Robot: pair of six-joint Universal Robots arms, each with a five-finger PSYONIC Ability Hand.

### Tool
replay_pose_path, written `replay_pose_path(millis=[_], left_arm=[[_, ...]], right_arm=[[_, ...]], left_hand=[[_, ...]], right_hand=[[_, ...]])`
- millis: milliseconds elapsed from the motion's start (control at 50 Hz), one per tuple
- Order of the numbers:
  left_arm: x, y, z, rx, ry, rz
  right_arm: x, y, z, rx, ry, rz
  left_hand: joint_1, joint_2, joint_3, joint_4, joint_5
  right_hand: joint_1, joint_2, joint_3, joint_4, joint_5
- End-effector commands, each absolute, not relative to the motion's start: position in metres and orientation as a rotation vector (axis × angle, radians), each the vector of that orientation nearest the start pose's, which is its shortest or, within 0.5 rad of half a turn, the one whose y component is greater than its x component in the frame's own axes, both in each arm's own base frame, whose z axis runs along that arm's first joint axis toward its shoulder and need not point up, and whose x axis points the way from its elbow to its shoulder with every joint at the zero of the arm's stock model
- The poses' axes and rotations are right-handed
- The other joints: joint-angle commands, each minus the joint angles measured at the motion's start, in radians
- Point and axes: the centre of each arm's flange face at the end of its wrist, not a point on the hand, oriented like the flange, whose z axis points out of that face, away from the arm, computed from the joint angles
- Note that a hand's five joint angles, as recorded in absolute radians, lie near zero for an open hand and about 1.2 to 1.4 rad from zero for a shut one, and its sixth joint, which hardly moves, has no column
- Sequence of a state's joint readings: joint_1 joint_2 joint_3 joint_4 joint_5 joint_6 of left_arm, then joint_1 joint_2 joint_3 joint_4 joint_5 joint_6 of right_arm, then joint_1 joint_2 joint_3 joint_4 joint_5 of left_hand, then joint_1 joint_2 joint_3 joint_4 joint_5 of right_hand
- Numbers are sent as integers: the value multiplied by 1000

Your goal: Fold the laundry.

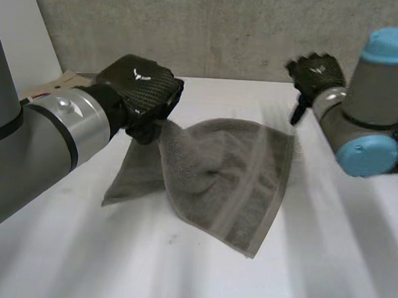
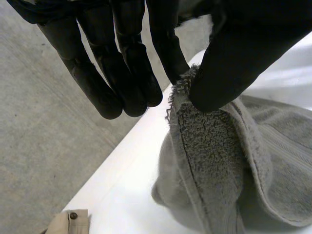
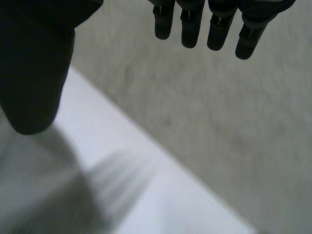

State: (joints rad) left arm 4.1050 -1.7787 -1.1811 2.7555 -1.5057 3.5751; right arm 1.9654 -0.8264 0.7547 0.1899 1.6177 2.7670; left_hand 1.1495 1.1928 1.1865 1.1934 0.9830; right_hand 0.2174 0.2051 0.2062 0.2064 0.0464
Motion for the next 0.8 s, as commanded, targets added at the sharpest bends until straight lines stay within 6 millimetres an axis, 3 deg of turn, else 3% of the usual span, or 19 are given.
replay_pose_path(millis=[20, 100, 180, 260, 400, 500, 520, 600, 640, 740, 800], left_arm=[[-313, -187, 361, 1299, 2113, -2225], [-318, -177, 378, 1294, 2064, -2300], [-322, -169, 387, 1307, 2047, -2322], [-325, -164, 394, 1314, 2034, -2339], [-327, -162, 402, 1278, 2021, -2362], [-329, -162, 402, 1269, 2024, -2360], [-329, -162, 402, 1261, 2029, -2361], [-327, -163, 402, 1228, 2058, -2366], [-326, -163, 401, 1213, 2080, -2361], [-320, -175, 393, 1159, 2130, -2311], [-311, -189, 384, 1127, 2150, -2243]], right_arm=[[259, -281, 240, -717, 2550, -1669], [262, -234, 219, -659, 2523, -1446], [270, -202, 195, -570, 2487, -1305], [279, -186, 174, -467, 2461, -1280], [293, -177, 144, -327, 2486, -1312], [305, -173, 141, -257, 2467, -1339], [308, -171, 141, -254, 2462, -1343], [317, -177, 139, -138, 2417, -1470], [315, -182, 140, -85, 2411, -1529], [303, -194, 156, -6, 2421, -1657], [283, -213, 187, -9, 2393, -1745]], left_hand=[[247, 203, 210, 203, 239], [247, 203, 210, 203, 239], [247, 203, 210, 203, 239], [247, 203, 210, 203, 239], [247, 203, 210, 203, 239], [247, 203, 210, 203, 239], [247, 203, 210, 203, 239], [247, 203, 210, 203, 239], [247, 203, 210, 203, 239], [247, 203, 210, 203, 239], [247, 203, 210, 203, 239]], right_hand=[[-43, -31, -32, -32, -46], [-43, -31, -32, -32, -46], [-43, -31, -32, -32, -46], [-43, -31, -32, -32, -46], [-43, -31, -32, -32, -46], [4, 16, 15, 15, 0], [65, 77, 76, 76, 62], [888, 901, 899, 899, 885], [1178, 1190, 1189, 1189, 1174], [1179, 1191, 1190, 1190, 1175], [1179, 1191, 1190, 1190, 1175]])
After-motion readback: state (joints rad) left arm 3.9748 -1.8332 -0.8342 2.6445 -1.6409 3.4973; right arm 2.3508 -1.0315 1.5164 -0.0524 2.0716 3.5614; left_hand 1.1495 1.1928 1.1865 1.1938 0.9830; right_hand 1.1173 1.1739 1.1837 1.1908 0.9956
